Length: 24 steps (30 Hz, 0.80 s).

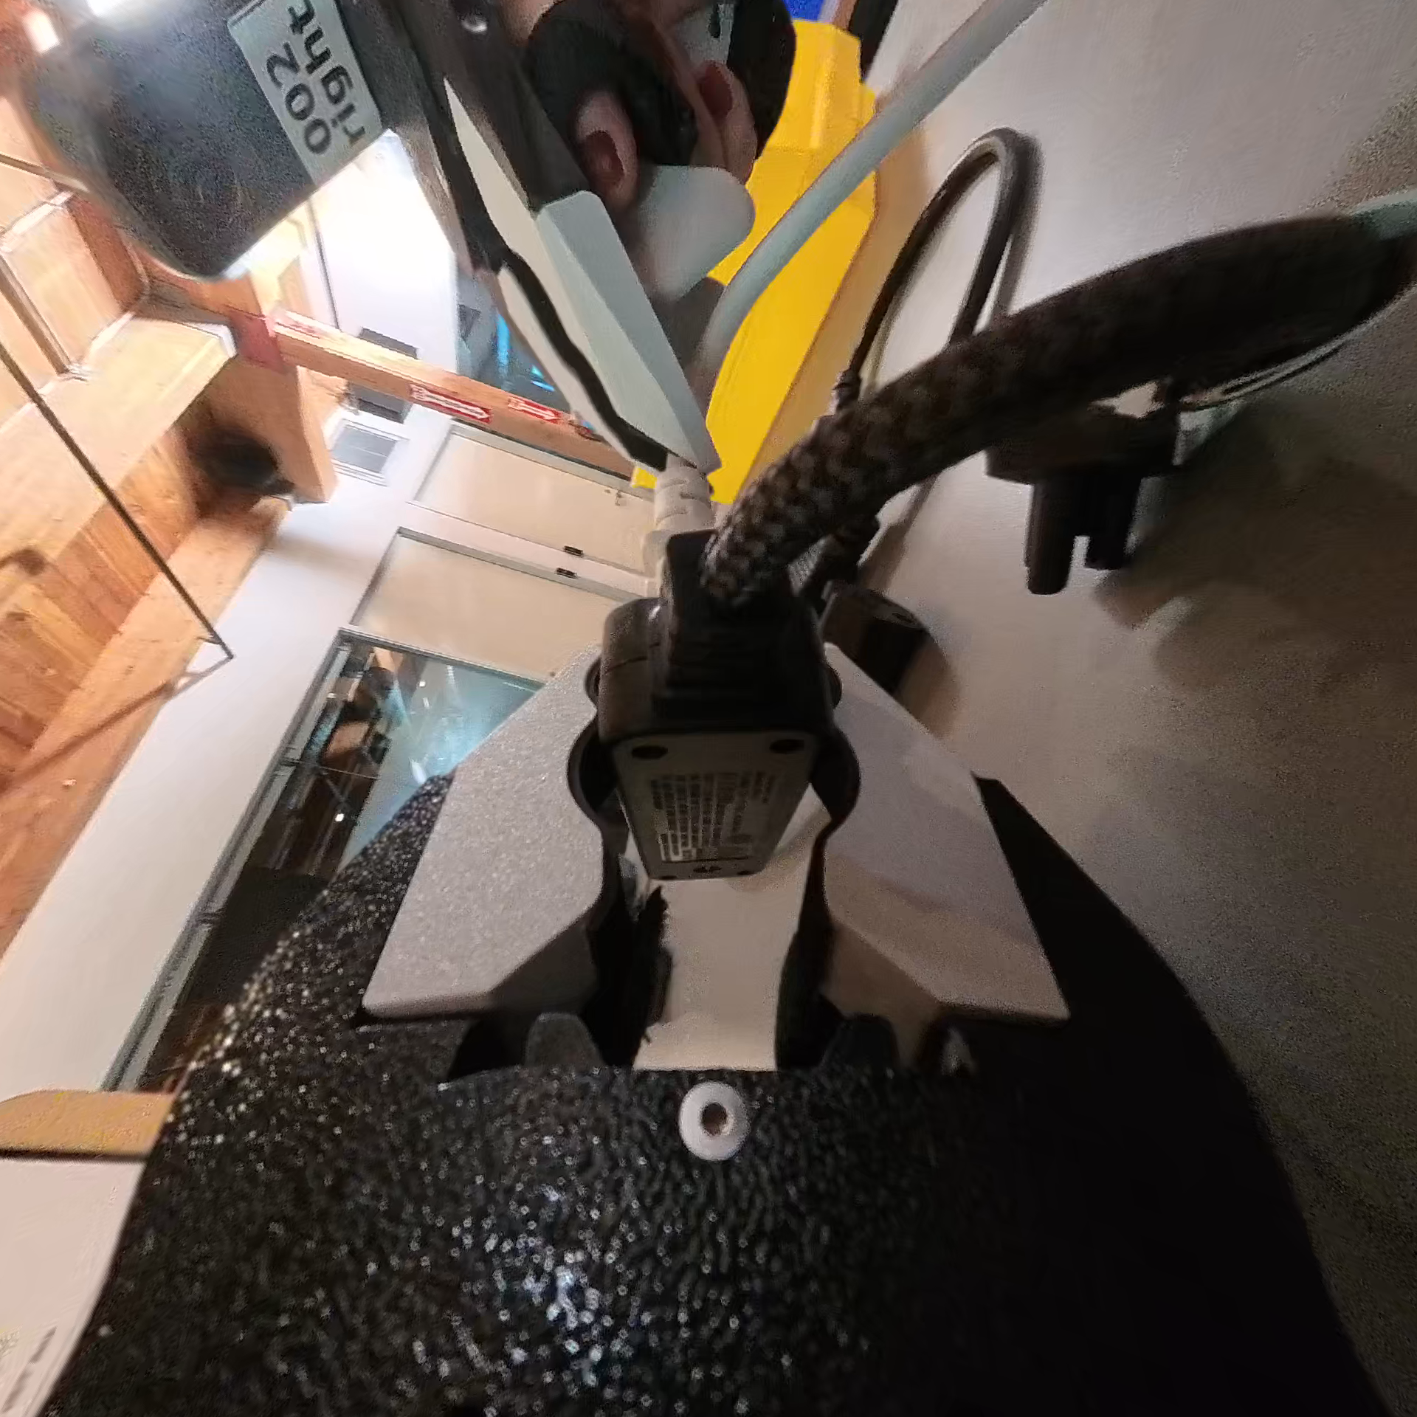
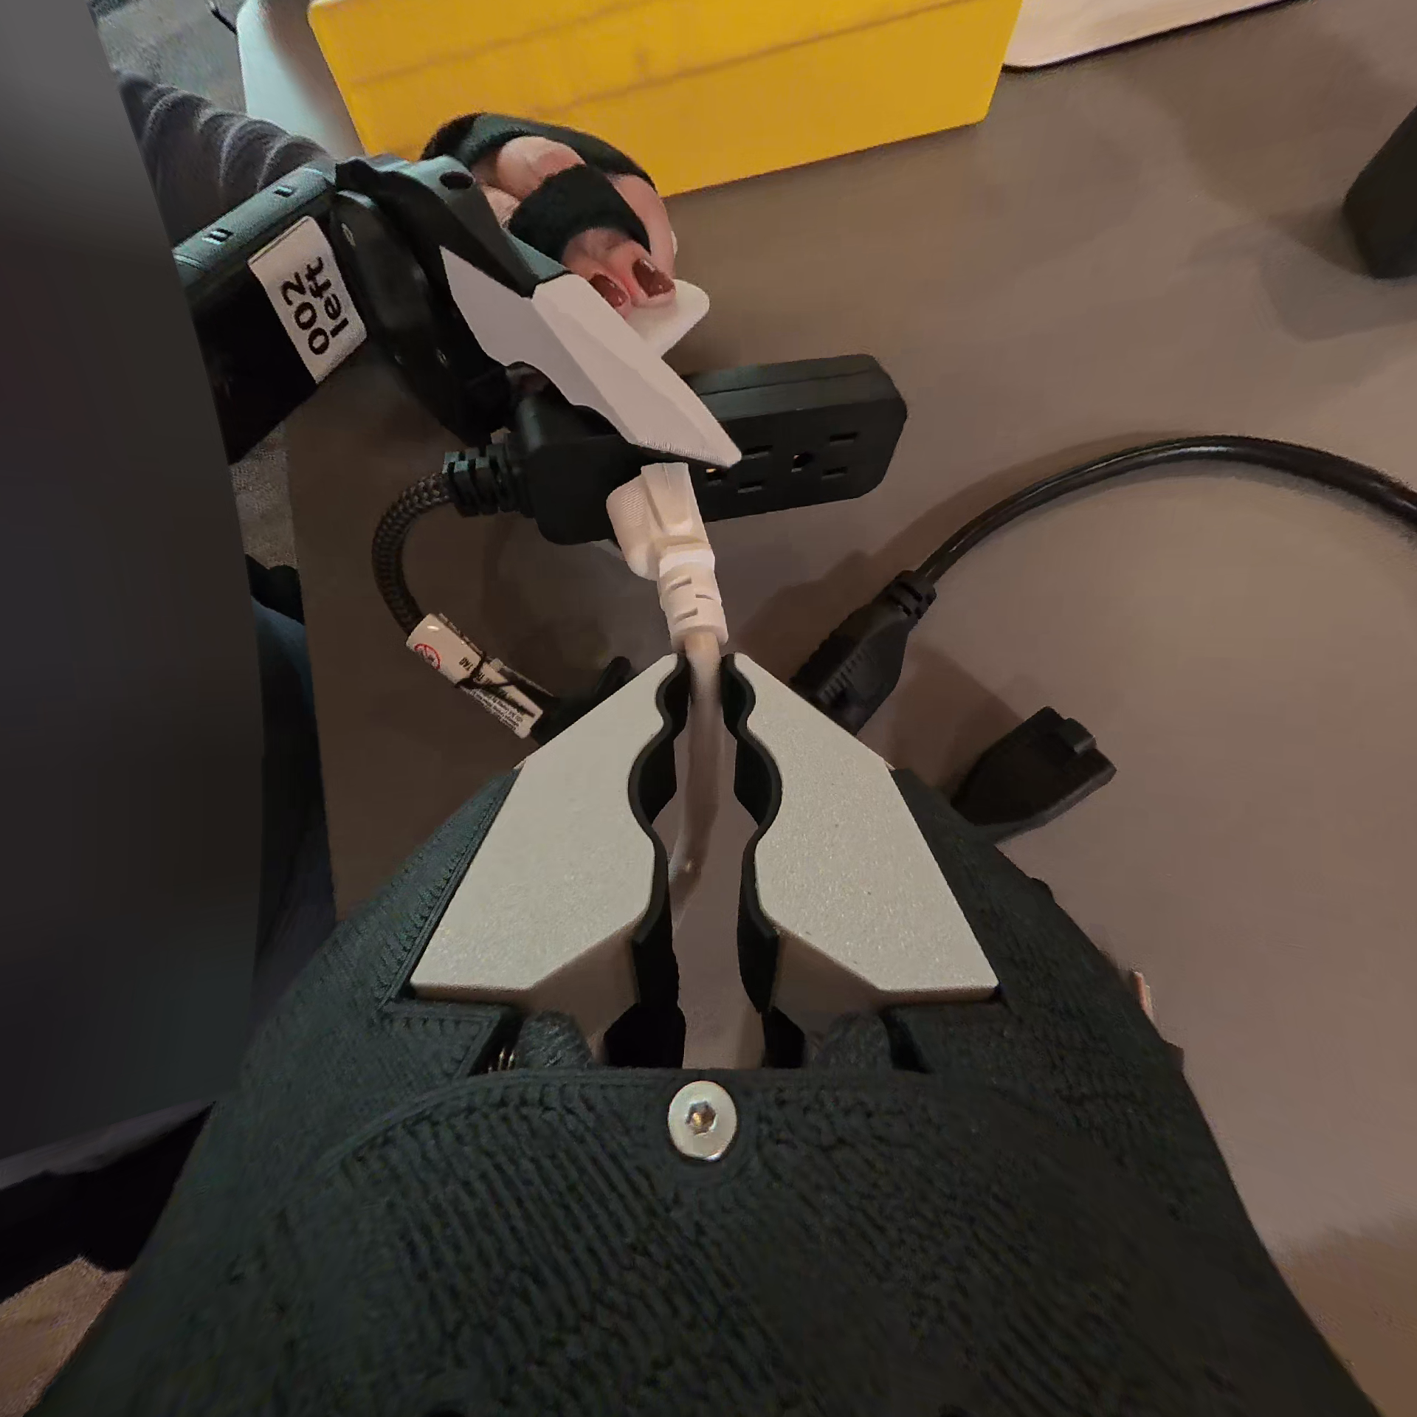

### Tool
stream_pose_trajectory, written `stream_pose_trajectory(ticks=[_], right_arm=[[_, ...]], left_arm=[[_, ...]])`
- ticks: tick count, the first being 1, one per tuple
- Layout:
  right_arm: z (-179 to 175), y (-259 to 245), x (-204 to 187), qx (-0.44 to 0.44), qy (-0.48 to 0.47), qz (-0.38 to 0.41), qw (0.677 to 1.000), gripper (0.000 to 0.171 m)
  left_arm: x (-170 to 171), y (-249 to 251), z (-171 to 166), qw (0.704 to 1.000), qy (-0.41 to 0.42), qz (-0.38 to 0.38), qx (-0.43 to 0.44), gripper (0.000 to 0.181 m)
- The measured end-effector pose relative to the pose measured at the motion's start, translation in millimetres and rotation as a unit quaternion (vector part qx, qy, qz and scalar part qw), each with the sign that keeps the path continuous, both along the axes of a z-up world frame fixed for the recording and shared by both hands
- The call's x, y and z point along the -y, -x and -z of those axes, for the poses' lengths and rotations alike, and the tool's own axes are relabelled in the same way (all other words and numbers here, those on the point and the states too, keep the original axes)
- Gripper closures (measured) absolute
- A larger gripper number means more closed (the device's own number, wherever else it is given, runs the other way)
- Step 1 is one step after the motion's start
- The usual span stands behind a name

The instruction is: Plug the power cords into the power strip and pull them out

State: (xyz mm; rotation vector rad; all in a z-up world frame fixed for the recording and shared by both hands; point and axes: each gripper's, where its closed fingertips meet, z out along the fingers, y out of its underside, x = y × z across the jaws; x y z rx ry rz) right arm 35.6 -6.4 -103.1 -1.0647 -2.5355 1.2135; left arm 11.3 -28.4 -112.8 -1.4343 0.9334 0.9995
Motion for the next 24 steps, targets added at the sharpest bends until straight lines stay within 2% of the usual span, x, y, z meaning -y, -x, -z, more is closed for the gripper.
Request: stream_pose_trajectory(ticks=[5, 6, 10, 13, 15, 16, 17, 18, 24], right_arm=[[18, 0, -3, 0.010, 0.031, 0.001, 0.999, 0.165], [23, 1, -3, 0.009, 0.037, 0.001, 0.999, 0.165], [33, 5, -2, -0.005, 0.065, 0.001, 0.998, 0.162], [36, 11, -4, -0.018, 0.081, 0.002, 0.997, 0.149], [30, 9, 4, -0.019, 0.127, -0.022, 0.991, 0.133], [26, 9, 10, -0.015, 0.151, -0.034, 0.988, 0.135], [28, 9, 15, -0.011, 0.150, -0.049, 0.987, 0.151], [32, 10, 17, -0.016, 0.134, -0.061, 0.989, 0.156], [35, 16, 22, -0.039, 0.151, -0.076, 0.985, 0.155]], left_arm=[[-2, -1, 17, 0.998, 0.048, 0.014, 0.041, 0.128], [-3, 0, 21, 0.997, 0.059, 0.016, 0.056, 0.133], [-4, 2, 24, 0.993, 0.072, 0.021, 0.089, 0.133], [-2, 2, 25, 0.993, 0.072, 0.025, 0.088, 0.133], [-3, 1, 25, 0.993, 0.072, 0.030, 0.088, 0.132], [-4, 0, 25, 0.993, 0.073, 0.033, 0.086, 0.132], [-5, -1, 25, 0.993, 0.073, 0.035, 0.085, 0.132], [-4, -1, 26, 0.993, 0.074, 0.036, 0.084, 0.132], [-2, 3, 26, 0.993, 0.068, 0.019, 0.094, 0.132]])
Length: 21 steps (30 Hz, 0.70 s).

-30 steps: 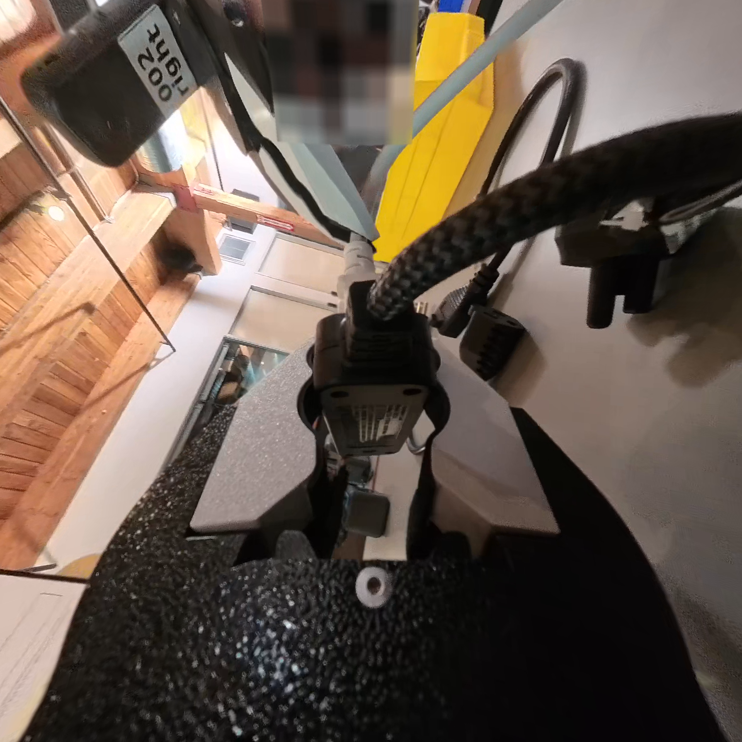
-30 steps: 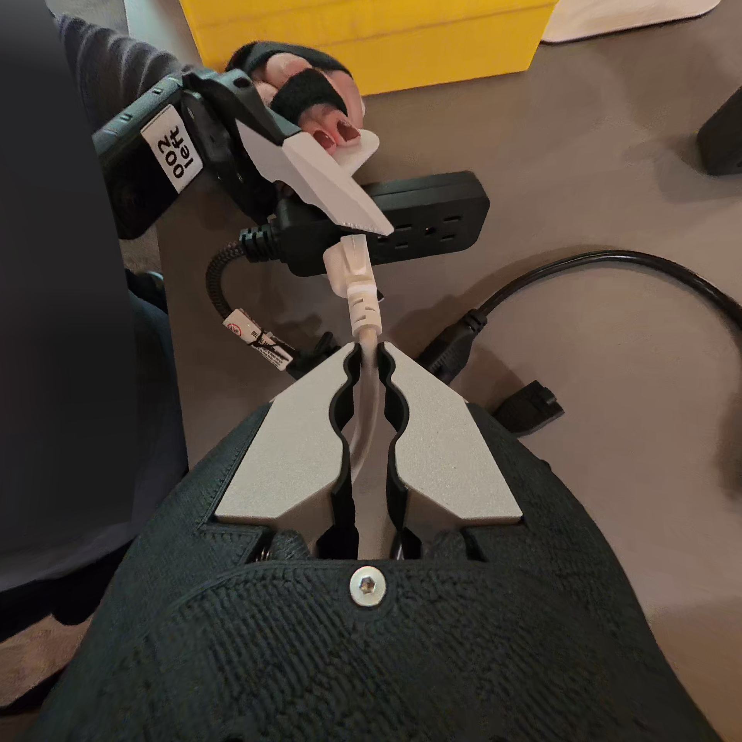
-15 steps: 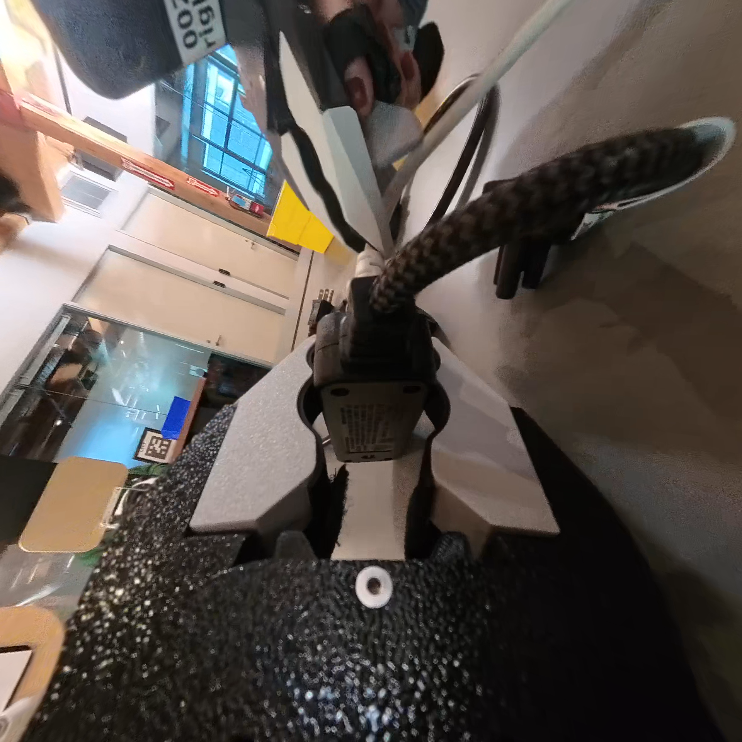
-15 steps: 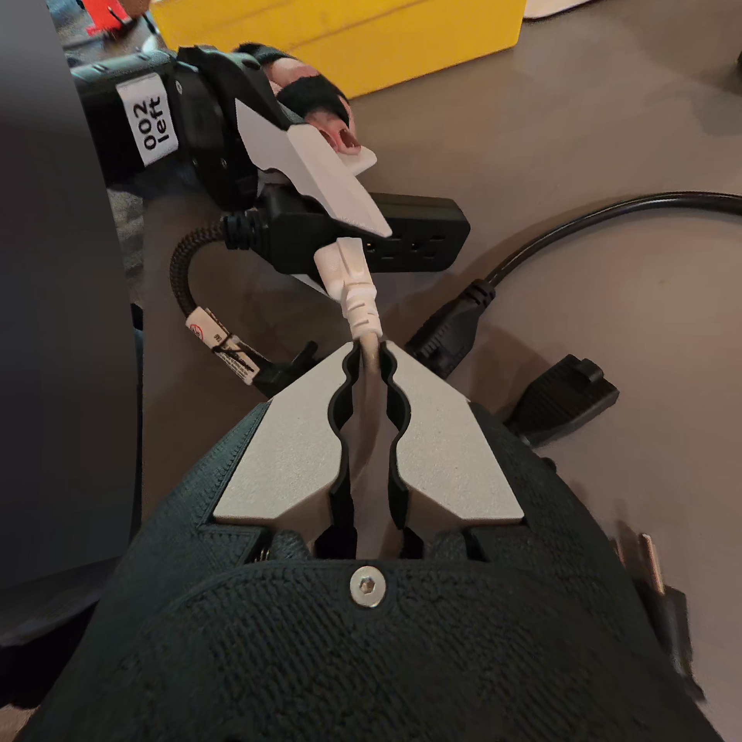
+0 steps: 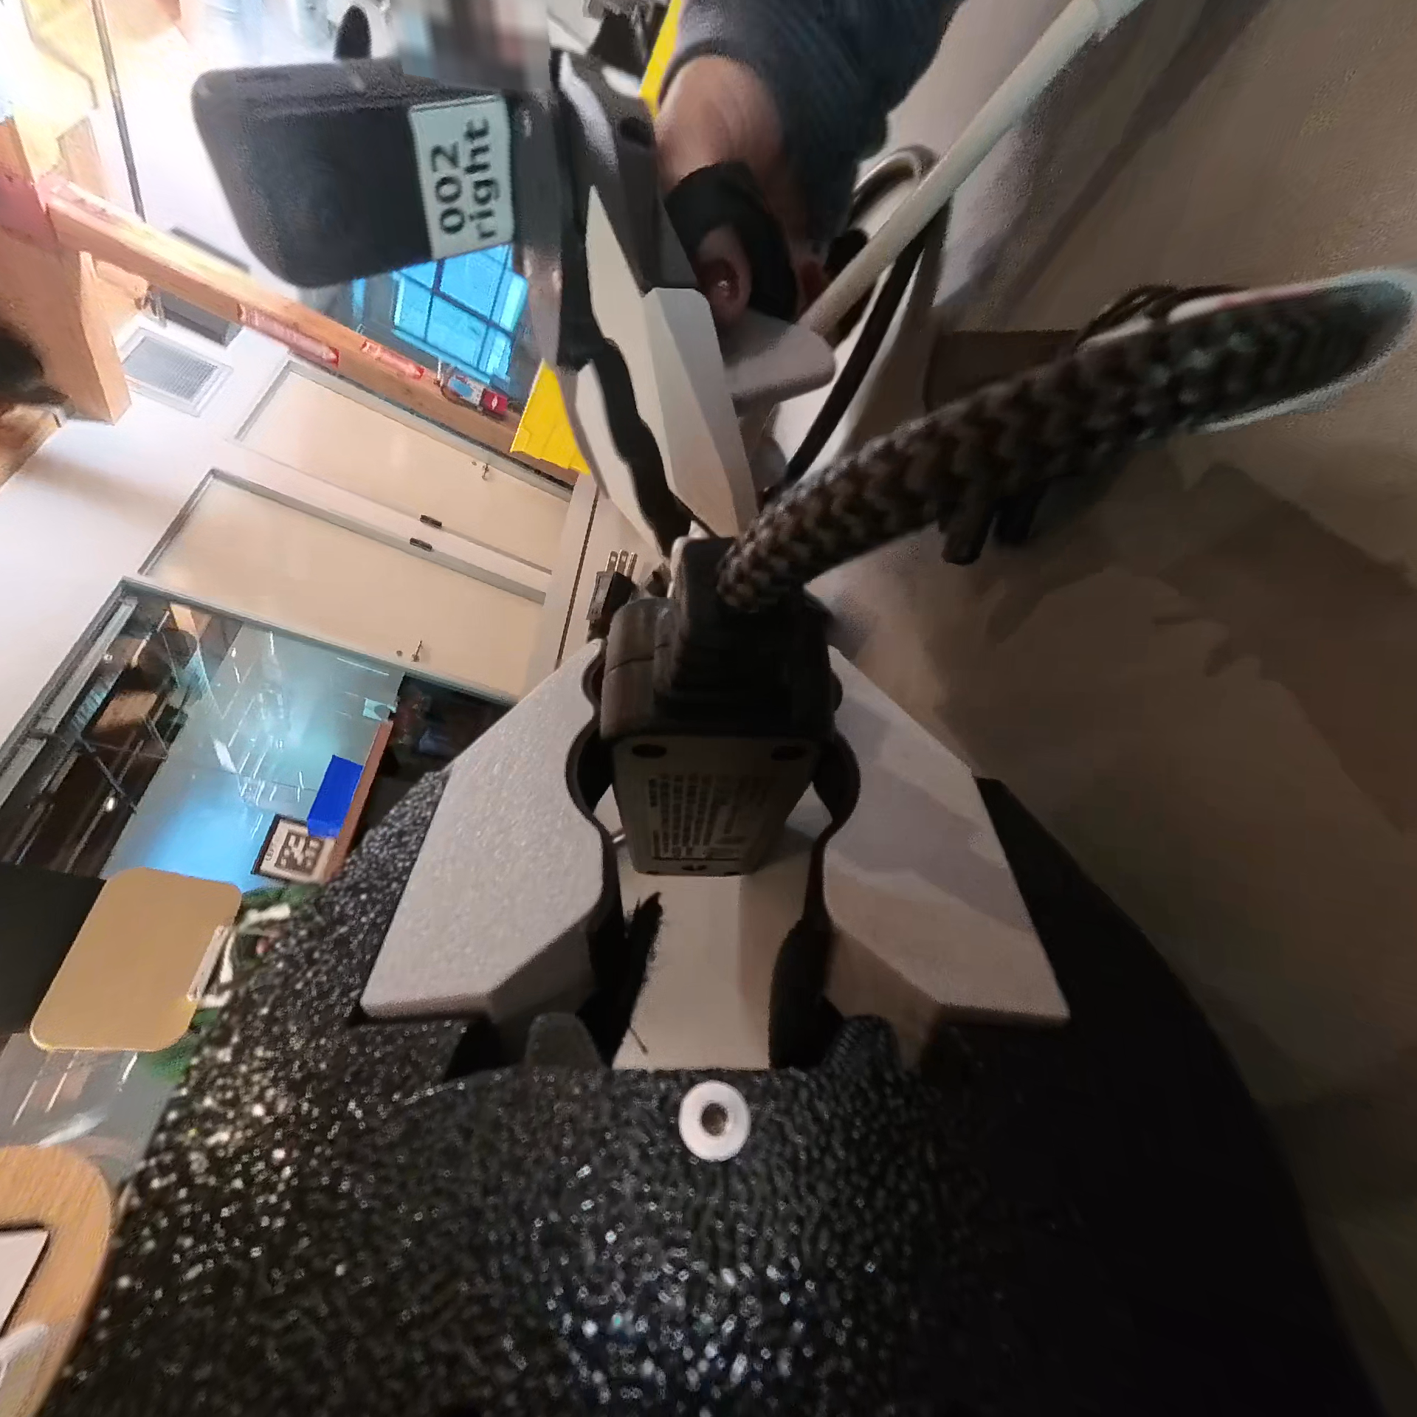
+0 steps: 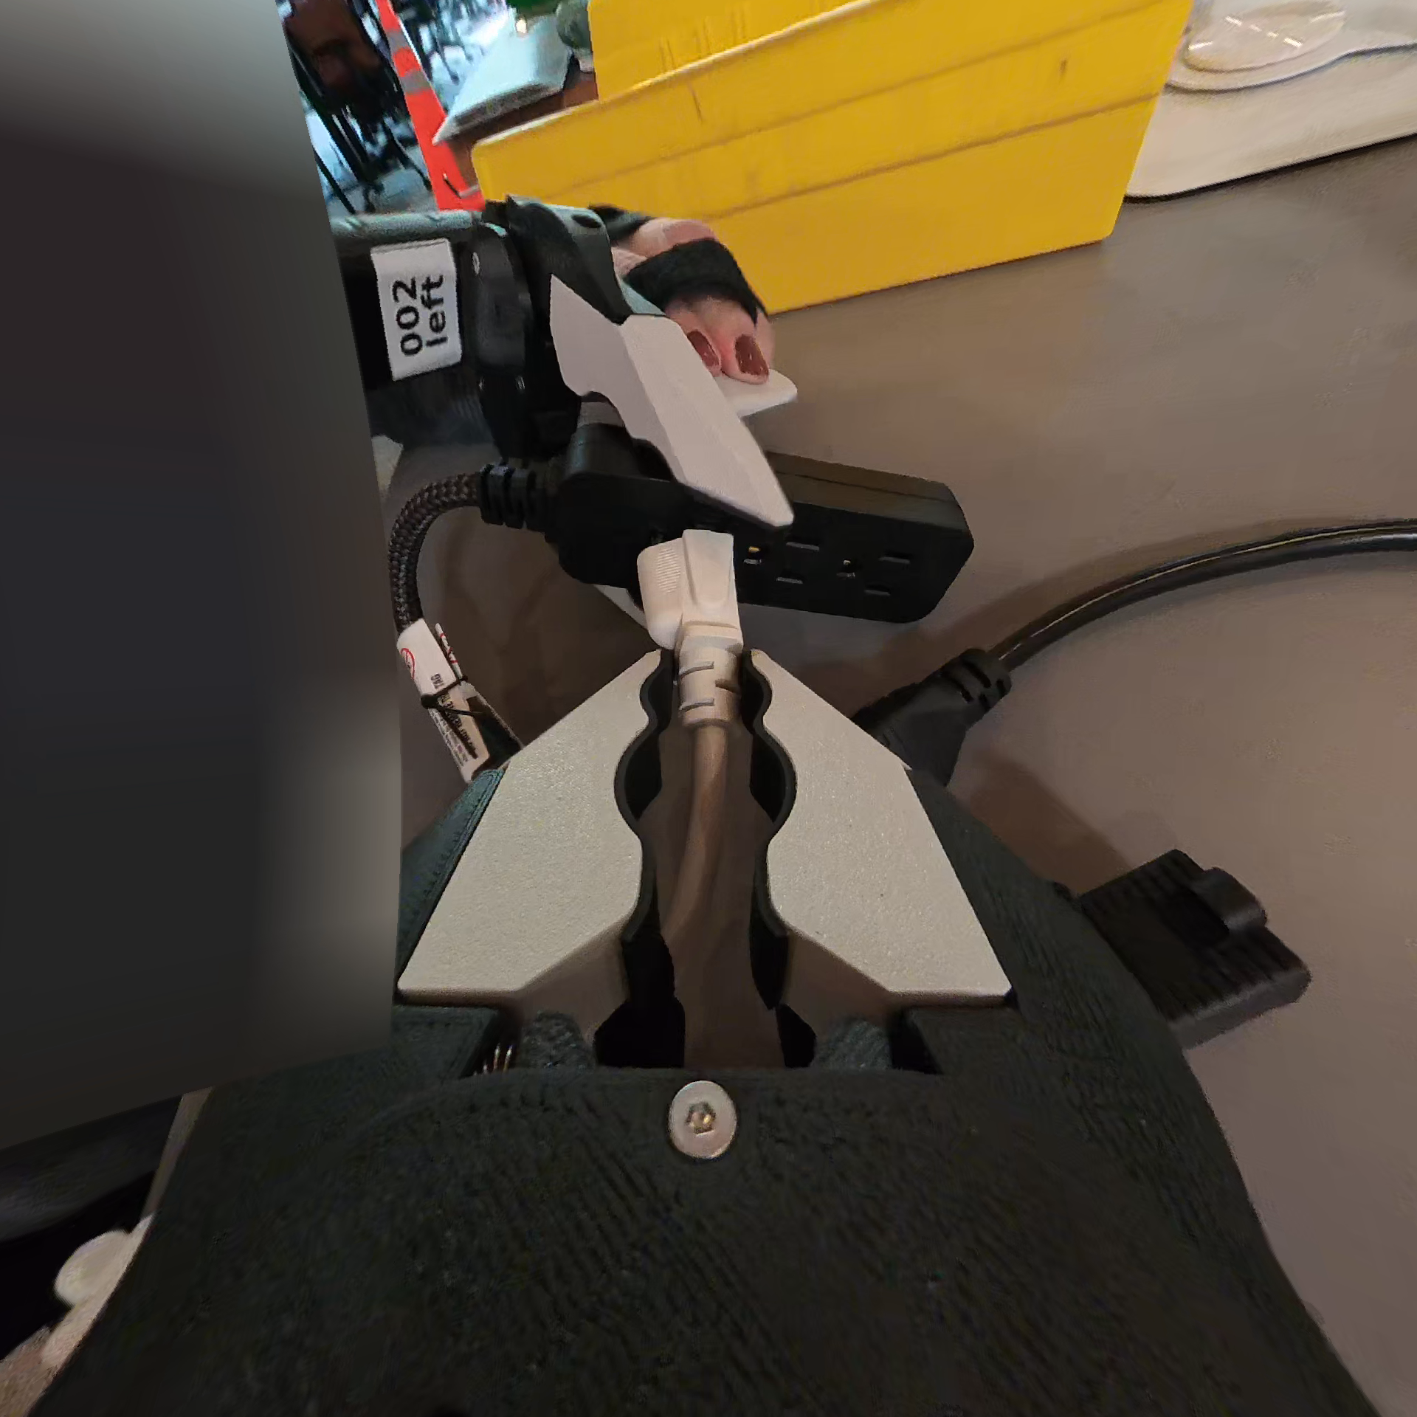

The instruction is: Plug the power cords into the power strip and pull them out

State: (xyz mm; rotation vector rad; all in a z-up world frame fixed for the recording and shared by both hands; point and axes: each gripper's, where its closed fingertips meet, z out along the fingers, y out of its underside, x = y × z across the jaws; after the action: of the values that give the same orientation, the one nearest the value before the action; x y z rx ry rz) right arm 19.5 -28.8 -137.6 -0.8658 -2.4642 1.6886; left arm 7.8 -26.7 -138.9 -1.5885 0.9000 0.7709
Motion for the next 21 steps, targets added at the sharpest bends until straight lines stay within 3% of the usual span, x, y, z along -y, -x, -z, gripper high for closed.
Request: stream_pose_trajectory(ticks=[3, 5, 7, 13, 21], right_arm=[[1, 0, -1, 0.003, 0.013, 0.002, 1.000, 0.156], [0, 0, -2, -0.002, 0.008, 0.005, 1.000, 0.156], [0, -1, -2, -0.007, 0.001, 0.009, 1.000, 0.156], [3, -3, -2, -0.009, -0.012, 0.018, 1.000, 0.156], [11, -2, -3, 0.007, -0.033, 0.030, 0.999, 0.158]], left_arm=[[4, 22, 6, 0.996, 0.015, -0.084, -0.027, 0.114], [9, 28, 6, 0.992, 0.016, -0.110, -0.061, 0.118], [12, 25, 3, 0.988, 0.005, -0.110, -0.108, 0.135], [11, 24, 6, 0.988, 0.024, -0.117, -0.093, 0.139], [9, 28, 11, 0.972, 0.047, -0.169, -0.157, 0.139]])
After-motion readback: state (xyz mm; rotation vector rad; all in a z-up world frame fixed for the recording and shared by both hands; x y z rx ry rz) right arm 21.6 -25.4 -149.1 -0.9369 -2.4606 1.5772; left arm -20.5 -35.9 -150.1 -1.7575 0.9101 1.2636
